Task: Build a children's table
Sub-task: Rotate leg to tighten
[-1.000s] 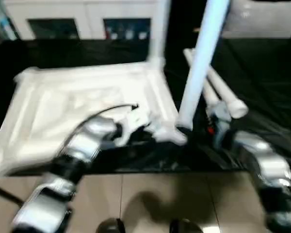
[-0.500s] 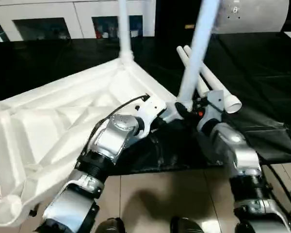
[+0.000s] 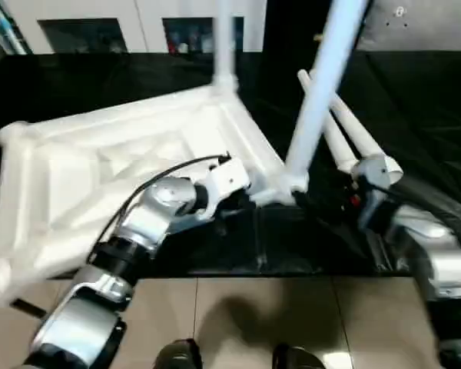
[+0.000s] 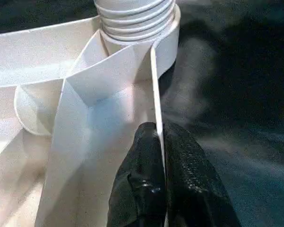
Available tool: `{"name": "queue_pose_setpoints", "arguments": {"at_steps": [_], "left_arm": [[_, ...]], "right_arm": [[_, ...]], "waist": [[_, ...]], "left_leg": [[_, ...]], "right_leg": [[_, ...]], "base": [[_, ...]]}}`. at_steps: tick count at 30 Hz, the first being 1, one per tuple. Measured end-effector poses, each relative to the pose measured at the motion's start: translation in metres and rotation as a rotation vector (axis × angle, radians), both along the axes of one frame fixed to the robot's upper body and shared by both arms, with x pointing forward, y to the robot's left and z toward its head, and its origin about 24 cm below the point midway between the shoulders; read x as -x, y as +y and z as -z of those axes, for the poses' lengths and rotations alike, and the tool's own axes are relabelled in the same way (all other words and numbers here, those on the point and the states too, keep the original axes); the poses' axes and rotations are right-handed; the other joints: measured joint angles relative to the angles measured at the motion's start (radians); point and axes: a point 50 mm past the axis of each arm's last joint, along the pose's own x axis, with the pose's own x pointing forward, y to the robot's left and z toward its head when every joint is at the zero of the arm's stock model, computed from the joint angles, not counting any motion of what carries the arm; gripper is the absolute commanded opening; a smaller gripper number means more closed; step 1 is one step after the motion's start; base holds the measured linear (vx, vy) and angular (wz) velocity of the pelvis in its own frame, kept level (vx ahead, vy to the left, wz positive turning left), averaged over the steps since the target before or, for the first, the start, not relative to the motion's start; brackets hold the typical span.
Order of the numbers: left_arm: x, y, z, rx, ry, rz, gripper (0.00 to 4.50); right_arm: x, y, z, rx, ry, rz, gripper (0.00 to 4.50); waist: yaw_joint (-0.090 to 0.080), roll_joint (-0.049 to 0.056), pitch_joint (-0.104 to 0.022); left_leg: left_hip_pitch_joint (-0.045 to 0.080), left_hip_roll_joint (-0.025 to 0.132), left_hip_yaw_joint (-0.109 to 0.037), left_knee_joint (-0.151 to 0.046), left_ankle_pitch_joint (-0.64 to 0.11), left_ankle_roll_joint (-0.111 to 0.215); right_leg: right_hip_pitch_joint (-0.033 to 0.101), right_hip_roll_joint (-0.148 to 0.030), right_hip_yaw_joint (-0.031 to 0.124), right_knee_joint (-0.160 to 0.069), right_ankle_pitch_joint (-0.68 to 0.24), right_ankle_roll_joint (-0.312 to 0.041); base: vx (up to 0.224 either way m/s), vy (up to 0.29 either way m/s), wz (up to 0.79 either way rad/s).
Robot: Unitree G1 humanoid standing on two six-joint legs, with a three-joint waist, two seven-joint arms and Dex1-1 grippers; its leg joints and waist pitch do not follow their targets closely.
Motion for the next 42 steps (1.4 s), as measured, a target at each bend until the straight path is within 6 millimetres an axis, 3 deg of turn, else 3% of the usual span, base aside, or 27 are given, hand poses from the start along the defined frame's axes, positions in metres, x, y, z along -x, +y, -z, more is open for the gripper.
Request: {"name": "queue_pose_setpoints", "arguments": {"at_steps": [3,11,17,18,27,29,37,42], "left_arm": [[0.005,0.008,0.002,-0.026,0.014,0.091,0.0],[0.014,0.018,0.001,-0.061,0.051,0.265,0.0],[0.016,0.019,0.001,-0.063,0.059,0.314,0.0],[0.016,0.019,0.001,-0.063,0.057,0.316,0.0],[0.016,0.02,0.002,-0.06,0.055,0.318,0.0],[0.016,0.02,0.002,-0.059,0.055,0.318,0.0],[0.014,0.016,0.004,-0.042,0.083,0.278,0.0],[0.0,0.008,0.004,0.005,0.129,0.053,0.0]], "right_arm": [[0.003,0.001,-0.003,0.033,-0.015,-0.092,4.41],[0.01,0.01,0.0,0.067,0.005,-0.263,4.26],[0.012,0.016,0.007,0.067,0.055,-0.347,3.79],[0.013,0.016,0.008,0.067,0.06,-0.351,3.56],[0.014,0.017,0.012,0.064,0.085,-0.382,3.01],[0.014,0.017,0.012,0.063,0.086,-0.382,2.79],[0.012,0.018,0.014,0.025,0.138,-0.323,2.7],[-0.002,0.033,0.02,-0.061,0.144,-0.019,2.68]], "waist": [[0.002,0.0,0.0],[0.008,-0.001,0.0],[0.008,-0.001,-0.001],[0.008,-0.001,-0.001],[0.009,-0.002,-0.001],[0.009,-0.002,-0.001],[0.011,-0.005,-0.002],[-0.007,-0.006,-0.001]], "left_leg": [[0.006,0.0,0.002,0.0,0.0,0.0],[0.006,0.0,0.003,0.0,0.0,-0.001],[0.006,0.0,0.003,0.002,0.0,-0.001],[0.006,0.0,0.004,0.002,0.0,-0.001],[0.006,0.0,0.004,0.003,0.001,0.0],[0.006,0.0,0.004,0.003,0.001,0.0],[0.008,0.0,0.004,0.004,0.001,0.0],[0.01,0.0,0.003,0.004,0.002,-0.003]], "right_leg": [[0.006,-0.002,0.0,0.0,0.0,0.0],[0.006,-0.002,0.0,0.001,0.001,-0.001],[0.006,-0.002,0.0,0.001,0.001,-0.001],[0.006,-0.002,0.0,0.001,0.001,-0.001],[0.006,-0.002,0.0,0.002,0.001,-0.001],[0.006,-0.002,0.0,0.002,0.001,-0.001],[0.007,-0.002,0.001,0.005,0.001,-0.001],[0.005,-0.003,0.001,0.005,-0.002,0.003]], "base": [[0.0,0.0,0.0],[0.0,0.0,0.0],[0.0,0.0,0.0],[0.0,0.0,0.0],[0.0,0.0,0.0],[0.0,0.0,0.0],[0.0,0.0,0.0],[0.0,0.0,0.0]]}}
